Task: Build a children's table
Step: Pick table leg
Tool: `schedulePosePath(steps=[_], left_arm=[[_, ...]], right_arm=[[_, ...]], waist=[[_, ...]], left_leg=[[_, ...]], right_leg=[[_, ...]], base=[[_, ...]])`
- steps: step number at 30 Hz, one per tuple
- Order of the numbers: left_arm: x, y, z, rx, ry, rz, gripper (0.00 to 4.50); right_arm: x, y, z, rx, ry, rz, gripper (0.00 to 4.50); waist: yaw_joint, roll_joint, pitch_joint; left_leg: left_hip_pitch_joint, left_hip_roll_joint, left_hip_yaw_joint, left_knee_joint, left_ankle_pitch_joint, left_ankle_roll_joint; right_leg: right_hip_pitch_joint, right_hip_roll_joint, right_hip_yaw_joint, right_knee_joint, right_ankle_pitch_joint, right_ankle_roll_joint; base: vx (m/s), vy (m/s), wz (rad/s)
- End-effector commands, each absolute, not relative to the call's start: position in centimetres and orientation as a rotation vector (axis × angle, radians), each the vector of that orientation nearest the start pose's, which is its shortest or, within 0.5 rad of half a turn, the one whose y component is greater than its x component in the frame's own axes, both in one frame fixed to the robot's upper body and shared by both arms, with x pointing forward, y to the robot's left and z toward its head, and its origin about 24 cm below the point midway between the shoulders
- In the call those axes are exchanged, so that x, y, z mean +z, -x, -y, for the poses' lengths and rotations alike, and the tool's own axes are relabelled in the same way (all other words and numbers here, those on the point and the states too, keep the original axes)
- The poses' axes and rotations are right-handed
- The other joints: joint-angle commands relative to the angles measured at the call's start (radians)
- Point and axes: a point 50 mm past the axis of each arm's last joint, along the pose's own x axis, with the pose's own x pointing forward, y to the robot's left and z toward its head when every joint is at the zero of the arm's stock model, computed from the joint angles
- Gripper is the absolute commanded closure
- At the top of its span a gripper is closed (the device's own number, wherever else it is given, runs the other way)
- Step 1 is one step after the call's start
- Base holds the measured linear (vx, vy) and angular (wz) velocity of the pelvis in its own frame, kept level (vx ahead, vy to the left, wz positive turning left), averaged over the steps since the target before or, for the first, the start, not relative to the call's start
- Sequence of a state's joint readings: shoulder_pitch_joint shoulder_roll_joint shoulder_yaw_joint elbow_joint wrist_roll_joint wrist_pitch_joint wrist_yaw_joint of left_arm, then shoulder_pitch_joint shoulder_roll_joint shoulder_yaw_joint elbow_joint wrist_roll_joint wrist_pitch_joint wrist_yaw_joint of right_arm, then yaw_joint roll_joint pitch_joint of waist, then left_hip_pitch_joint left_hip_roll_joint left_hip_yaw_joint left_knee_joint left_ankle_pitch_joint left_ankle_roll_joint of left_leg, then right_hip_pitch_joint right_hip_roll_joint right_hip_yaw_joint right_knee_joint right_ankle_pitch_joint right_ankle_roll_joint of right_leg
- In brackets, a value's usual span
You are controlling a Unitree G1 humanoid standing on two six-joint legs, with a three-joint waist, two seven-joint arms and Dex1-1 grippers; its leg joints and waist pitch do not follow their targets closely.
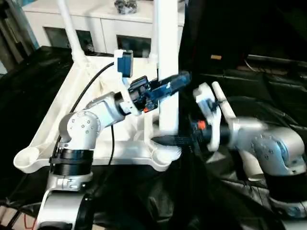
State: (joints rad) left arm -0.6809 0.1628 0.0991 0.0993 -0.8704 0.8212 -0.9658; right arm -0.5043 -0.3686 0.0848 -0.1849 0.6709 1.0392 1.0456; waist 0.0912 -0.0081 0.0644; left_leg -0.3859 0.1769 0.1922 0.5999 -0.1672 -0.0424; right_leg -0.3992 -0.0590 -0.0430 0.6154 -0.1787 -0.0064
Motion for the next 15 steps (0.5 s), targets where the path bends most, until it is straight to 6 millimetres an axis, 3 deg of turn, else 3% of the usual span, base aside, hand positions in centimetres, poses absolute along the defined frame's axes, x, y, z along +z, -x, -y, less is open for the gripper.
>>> schedulePosePath(steps=[1,2,3,4,11,15], left_arm=[[20.15,-30.22,-8.48,-1.524,0.625,0.079,2.60],[20.20,-30.18,-8.53,-1.530,0.626,0.084,2.60],[20.26,-30.14,-8.55,-1.536,0.633,0.090,2.60],[20.30,-30.04,-8.56,-1.544,0.647,0.096,2.60],[19.92,-29.64,-8.74,-1.554,0.655,0.085,2.61],[19.43,-30.50,-8.96,-1.401,0.622,0.081,2.61]], right_arm=[[14.70,-26.08,9.72,1.513,-0.283,-0.399,1.14],[14.67,-26.08,9.71,1.516,-0.285,-0.401,1.14],[14.67,-26.09,9.68,1.518,-0.292,-0.398,1.43],[14.63,-26.19,9.61,1.513,-0.302,-0.392,1.48],[14.37,-26.23,9.30,1.490,-0.310,-0.378,2.05],[14.58,-26.79,8.90,1.408,-0.314,-0.328,2.34]], waist=[[0.003,-0.001,-0.074],[0.004,0.000,-0.074],[0.003,-0.001,-0.074],[0.005,0.006,-0.075],[0.005,-0.001,-0.078],[0.004,0.003,-0.077]], left_leg=[[0.025,0.048,-0.025,-0.064,-0.182,-0.018],[0.025,0.048,-0.025,-0.063,-0.183,-0.020],[0.025,0.048,-0.024,-0.063,-0.183,-0.021],[0.025,0.047,-0.025,-0.062,-0.183,-0.022],[0.024,0.048,-0.024,-0.062,-0.163,-0.015],[0.024,0.049,-0.025,-0.063,-0.175,-0.023]], right_leg=[[0.046,-0.079,0.042,-0.077,-0.267,-0.176],[0.046,-0.079,0.042,-0.077,-0.270,-0.175],[0.046,-0.078,0.043,-0.077,-0.270,-0.174],[0.046,-0.079,0.042,-0.076,-0.270,-0.174],[0.046,-0.077,0.042,-0.071,-0.221,-0.185],[0.045,-0.077,0.042,-0.072,-0.242,-0.179]], base=[[0.000,0.000,0.00],[0.000,0.000,0.00],[0.000,0.000,0.00],[0.000,0.000,0.00],[0.000,0.000,0.00],[0.000,0.000,0.00]])
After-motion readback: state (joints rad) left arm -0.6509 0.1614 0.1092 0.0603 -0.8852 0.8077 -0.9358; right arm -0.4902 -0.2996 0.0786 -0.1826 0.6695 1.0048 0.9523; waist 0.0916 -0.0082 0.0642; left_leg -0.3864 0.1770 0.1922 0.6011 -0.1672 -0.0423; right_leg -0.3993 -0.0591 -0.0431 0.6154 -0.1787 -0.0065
